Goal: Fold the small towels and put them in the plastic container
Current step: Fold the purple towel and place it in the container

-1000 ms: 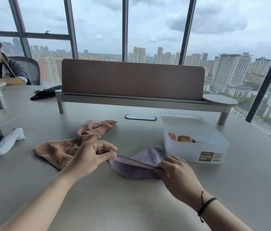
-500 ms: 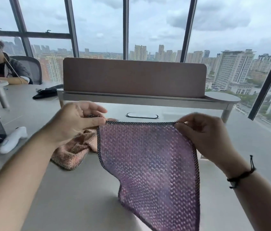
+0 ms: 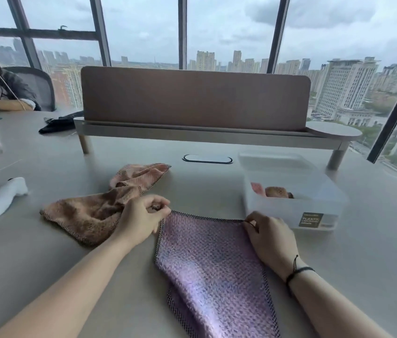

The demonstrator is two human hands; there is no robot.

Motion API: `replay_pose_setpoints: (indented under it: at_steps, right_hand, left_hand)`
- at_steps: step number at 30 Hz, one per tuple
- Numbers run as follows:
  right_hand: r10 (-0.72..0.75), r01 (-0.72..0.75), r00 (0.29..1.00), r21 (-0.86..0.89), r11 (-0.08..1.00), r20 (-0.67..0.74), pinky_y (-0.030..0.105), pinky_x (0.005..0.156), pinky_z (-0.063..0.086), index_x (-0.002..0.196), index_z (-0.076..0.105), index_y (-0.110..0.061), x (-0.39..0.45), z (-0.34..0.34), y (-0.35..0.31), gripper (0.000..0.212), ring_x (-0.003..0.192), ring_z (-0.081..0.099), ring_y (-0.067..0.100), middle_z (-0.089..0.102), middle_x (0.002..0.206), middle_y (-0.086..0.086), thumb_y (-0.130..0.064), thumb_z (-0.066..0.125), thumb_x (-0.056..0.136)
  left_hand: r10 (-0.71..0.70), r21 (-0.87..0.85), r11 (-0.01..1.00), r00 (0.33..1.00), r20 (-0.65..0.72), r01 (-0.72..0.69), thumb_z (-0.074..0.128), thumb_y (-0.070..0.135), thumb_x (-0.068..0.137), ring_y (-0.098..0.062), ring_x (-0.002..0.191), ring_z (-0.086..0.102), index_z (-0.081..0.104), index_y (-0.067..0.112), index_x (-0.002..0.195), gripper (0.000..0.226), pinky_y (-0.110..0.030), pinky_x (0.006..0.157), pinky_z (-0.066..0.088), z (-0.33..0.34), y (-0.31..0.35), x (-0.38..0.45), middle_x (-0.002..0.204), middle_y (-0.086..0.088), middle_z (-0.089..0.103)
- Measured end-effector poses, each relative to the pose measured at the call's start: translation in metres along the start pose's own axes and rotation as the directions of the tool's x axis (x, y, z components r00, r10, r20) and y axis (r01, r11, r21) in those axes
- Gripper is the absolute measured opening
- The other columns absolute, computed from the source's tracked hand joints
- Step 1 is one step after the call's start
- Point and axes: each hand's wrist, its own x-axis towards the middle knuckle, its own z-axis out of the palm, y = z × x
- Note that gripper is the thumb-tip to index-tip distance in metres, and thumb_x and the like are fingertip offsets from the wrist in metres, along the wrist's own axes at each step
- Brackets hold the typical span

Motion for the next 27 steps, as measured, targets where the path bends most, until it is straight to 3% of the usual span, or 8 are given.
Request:
replay_pose_setpoints:
  at_steps: [2,4,7,12,16,19,23,27]
  right_hand:
    - [0.040,-0.038,0.999,0.123,0.992,-0.014,0.036,0.068,0.054,0.094,0.069,-0.028,0.001,0.002,-0.001,0.009,0.085,0.068,0.030,0.075,0.083,0.001,-0.033,0.062,0.089]
    - [0.071,-0.068,0.997,0.253,0.965,-0.005,0.036,0.070,0.054,0.090,0.070,-0.030,0.003,0.003,-0.002,0.006,0.080,0.069,0.027,0.075,0.078,-0.002,-0.027,0.066,0.088]
    - [0.048,-0.048,0.999,0.311,0.949,0.008,0.032,0.073,0.054,0.091,0.071,-0.030,0.002,0.003,-0.003,0.005,0.084,0.071,0.018,0.077,0.085,-0.008,-0.027,0.068,0.088]
    - [0.010,-0.025,0.998,0.253,0.967,0.060,0.033,0.086,0.054,0.113,0.065,-0.034,0.003,0.005,-0.001,0.024,0.104,0.068,0.016,0.074,0.107,-0.013,-0.038,0.065,0.089]
    - [-0.040,0.018,0.989,0.155,0.988,0.142,0.036,0.090,0.052,0.139,0.040,-0.041,0.001,0.003,0.000,0.056,0.109,0.066,0.020,0.065,0.128,-0.014,-0.051,0.060,0.088]
    - [-0.084,0.061,0.979,0.129,0.990,0.184,0.036,0.085,0.053,0.144,0.023,-0.047,-0.004,-0.003,-0.001,0.071,0.098,0.068,0.021,0.060,0.134,-0.016,-0.054,0.062,0.086]
    - [-0.206,0.196,0.967,0.080,0.977,0.150,0.029,0.081,0.049,0.133,0.042,-0.047,-0.021,-0.011,-0.007,0.051,0.101,0.063,0.011,0.056,0.130,-0.022,-0.061,0.058,0.086]
    - [-0.354,0.339,0.914,0.107,0.935,0.198,0.026,0.090,0.047,0.107,0.065,-0.038,-0.032,-0.013,-0.013,0.054,0.104,0.056,0.002,0.060,0.114,-0.025,-0.081,0.048,0.077]
  left_hand:
    - [-0.079,-0.206,0.976,0.997,-0.027,0.072,0.076,0.004,0.084,-0.014,0.033,0.049,0.070,0.016,0.089,0.014,-0.017,0.037,0.035,-0.001,0.004,0.002,0.069,-0.021,0.068]
    - [-0.171,-0.420,0.895,0.985,-0.005,0.153,0.071,-0.004,0.085,-0.016,0.040,0.060,0.067,0.009,0.091,0.016,-0.021,0.036,0.043,-0.002,0.007,0.001,0.072,-0.015,0.066]
    - [-0.216,-0.553,0.806,0.975,0.052,0.208,0.065,-0.011,0.087,-0.023,0.065,0.074,0.065,0.005,0.094,0.018,-0.029,0.059,0.061,-0.003,0.003,0.001,0.079,-0.009,0.067]
    - [-0.023,-0.186,0.982,1.000,0.021,0.026,0.074,-0.006,0.082,-0.017,0.087,0.071,0.071,0.020,0.091,0.027,-0.029,0.090,0.056,0.001,-0.015,0.003,0.084,0.006,0.076]
    - [0.070,-0.012,0.998,0.989,0.130,-0.069,0.079,0.009,0.082,0.000,0.105,0.067,0.070,0.034,0.100,0.032,-0.026,0.102,0.050,0.004,-0.014,-0.003,0.105,0.019,0.073]
    - [0.099,0.046,0.993,0.977,0.191,-0.109,0.079,0.018,0.083,0.000,0.126,0.054,0.067,0.039,0.112,0.039,-0.025,0.108,0.044,0.003,-0.010,-0.010,0.138,0.019,0.054]
    - [0.148,0.142,0.974,0.968,0.203,-0.179,0.081,0.025,0.080,0.006,0.138,0.036,0.065,0.039,0.115,0.041,-0.023,0.115,0.027,-0.001,-0.005,-0.019,0.151,0.019,0.036]
    - [0.186,0.233,0.946,0.966,0.177,-0.225,0.080,0.042,0.076,-0.006,0.127,0.051,0.069,0.040,0.098,0.025,-0.025,0.108,0.036,-0.005,-0.002,-0.027,0.137,0.015,0.051]
